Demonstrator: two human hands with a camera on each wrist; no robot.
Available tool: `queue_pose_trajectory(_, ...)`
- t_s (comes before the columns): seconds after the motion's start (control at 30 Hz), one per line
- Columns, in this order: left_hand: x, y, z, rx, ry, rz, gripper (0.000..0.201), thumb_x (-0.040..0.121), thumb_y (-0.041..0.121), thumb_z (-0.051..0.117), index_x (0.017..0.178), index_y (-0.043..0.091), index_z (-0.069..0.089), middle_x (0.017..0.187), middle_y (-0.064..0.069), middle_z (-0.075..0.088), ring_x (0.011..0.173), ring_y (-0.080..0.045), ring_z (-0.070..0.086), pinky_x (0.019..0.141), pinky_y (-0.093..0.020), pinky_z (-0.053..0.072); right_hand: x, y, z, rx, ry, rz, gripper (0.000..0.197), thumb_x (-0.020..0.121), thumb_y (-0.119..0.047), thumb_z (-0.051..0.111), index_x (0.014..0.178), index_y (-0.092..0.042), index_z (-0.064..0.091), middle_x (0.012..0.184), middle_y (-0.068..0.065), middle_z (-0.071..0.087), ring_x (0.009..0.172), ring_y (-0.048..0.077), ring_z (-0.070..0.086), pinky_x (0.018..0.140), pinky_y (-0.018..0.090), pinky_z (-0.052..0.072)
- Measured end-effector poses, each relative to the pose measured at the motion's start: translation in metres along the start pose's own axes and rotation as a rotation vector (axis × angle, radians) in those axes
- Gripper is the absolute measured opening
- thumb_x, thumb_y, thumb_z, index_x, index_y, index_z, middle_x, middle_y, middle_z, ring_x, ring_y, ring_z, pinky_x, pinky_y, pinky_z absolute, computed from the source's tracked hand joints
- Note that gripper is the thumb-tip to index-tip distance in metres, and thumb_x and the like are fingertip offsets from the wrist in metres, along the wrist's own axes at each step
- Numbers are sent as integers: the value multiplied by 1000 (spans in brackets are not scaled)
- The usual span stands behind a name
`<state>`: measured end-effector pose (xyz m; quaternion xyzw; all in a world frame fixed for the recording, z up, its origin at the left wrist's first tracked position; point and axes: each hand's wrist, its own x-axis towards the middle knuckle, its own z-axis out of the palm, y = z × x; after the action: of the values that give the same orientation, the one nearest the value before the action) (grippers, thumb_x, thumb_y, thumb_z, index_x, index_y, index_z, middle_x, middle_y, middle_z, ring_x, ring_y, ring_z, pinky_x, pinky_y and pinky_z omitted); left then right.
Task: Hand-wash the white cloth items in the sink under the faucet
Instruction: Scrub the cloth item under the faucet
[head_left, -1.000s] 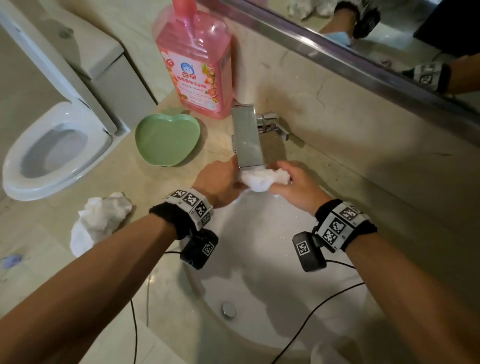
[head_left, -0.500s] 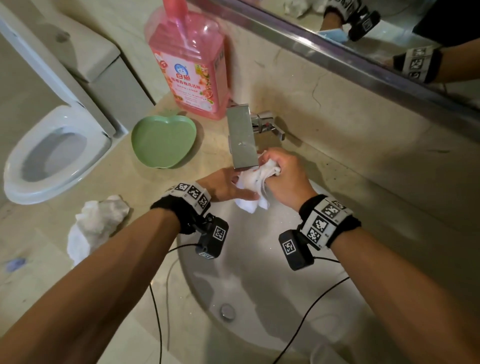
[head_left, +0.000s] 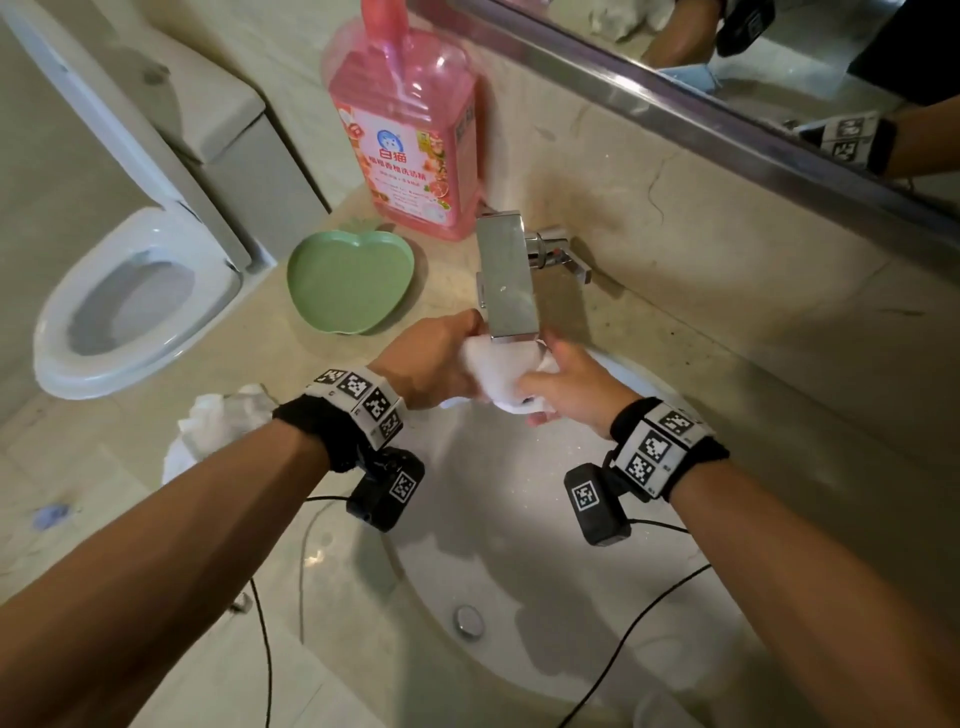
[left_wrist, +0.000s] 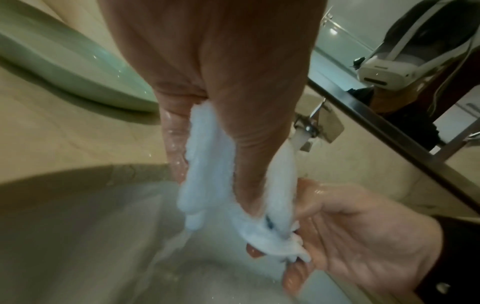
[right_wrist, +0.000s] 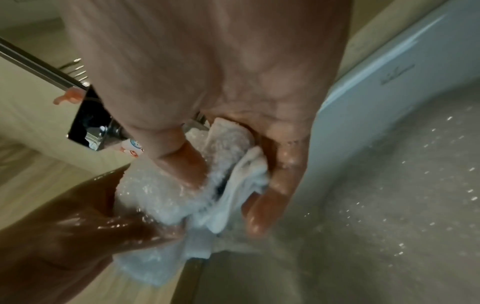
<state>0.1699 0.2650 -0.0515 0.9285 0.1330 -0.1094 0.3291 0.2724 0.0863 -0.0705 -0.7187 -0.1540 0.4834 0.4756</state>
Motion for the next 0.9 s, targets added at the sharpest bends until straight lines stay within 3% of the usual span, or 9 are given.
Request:
queue_pose_trajectory(0.13, -14, -16, -17, -60, -138, -193, 42, 76, 40, 76, 102, 26, 47, 94, 6, 61, 83, -17, 59, 64, -29, 43, 10, -14, 18, 7, -12, -70, 45, 84, 4, 69, 105, -35, 65, 103, -7, 72, 89, 19, 72, 64, 41, 63)
queue_pose_trajectory(0.23, -18, -27, -17, -258, -266, -343, 53, 81, 34, 76, 121, 23, 43, 118, -1, 63, 103, -20, 61, 91, -37, 49, 13, -23, 23, 11, 42, -117, 40, 75, 12, 77, 90, -24, 71, 86, -10, 76, 86, 17, 71, 69, 30, 62)
queue_pose_trajectory(0.33, -14, -22, -9, -308, -333, -360, 71, 79, 35, 78, 138, 22, 40, 128, -2, 61, 111, -23, 61, 101, -41, 47, 11, -28, 22, -41, 80, -132, 41, 73, 15, 75, 104, -12, 70, 103, 8, 74, 104, 26, 69, 88, 37, 60)
queue_pose_trajectory(0.43, -1, -12, 6, -220, -333, -310, 60, 75, 42, 79, 127, 24, 55, 123, -1, 64, 103, -19, 60, 92, -31, 46, 1, -27, 9, 57, 56, -77, 42, 78, 20, 57, 111, -5, 67, 117, 23, 67, 113, 39, 62, 96, 53, 54)
queue_pose_trajectory(0.57, 19, 5, 22, -276, -207, -219, 66, 73, 30, 81, 134, 20, 56, 122, -1, 65, 108, -20, 62, 95, -30, 49, -11, -26, -11, 117, 181, -87, 42, 77, 19, 55, 107, -9, 61, 113, 18, 63, 101, 34, 64, 67, 33, 62)
queue_pose_trajectory(0.73, 33, 18, 21, -427, -98, -143, 62, 74, 26, 85, 129, 27, 57, 103, 16, 61, 81, 8, 54, 66, 4, 39, -11, -24, -24, 105, 408, -136, 90, 72, 13, 64, 146, -30, 34, 123, 10, 57, 104, 30, 64, 81, 51, 61)
queue_pose_trajectory(0.77, 33, 17, 17, -469, -121, -154, 63, 76, 29, 84, 133, 27, 57, 109, 13, 63, 84, 7, 55, 73, 1, 42, -11, -24, -25, 57, 415, -143, 93, 71, 8, 66, 148, -33, 33, 126, 9, 57, 105, 29, 64, 84, 52, 60)
queue_pose_trajectory(0.83, 29, 12, 10, -514, -200, -189, 63, 78, 29, 81, 135, 29, 55, 126, 7, 64, 101, -5, 60, 95, -23, 47, -12, -24, -21, 2, 423, -143, 92, 69, -1, 70, 148, -33, 36, 129, 5, 56, 106, 25, 64, 85, 49, 59)
queue_pose_trajectory(0.9, 24, 8, 6, -466, -257, -216, 66, 76, 25, 81, 136, 28, 54, 128, 4, 63, 114, -15, 59, 102, -31, 42, -13, -23, -12, -54, 422, -155, 87, 69, -6, 71, 144, -34, 37, 123, -1, 58, 99, 15, 64, 78, 36, 60)
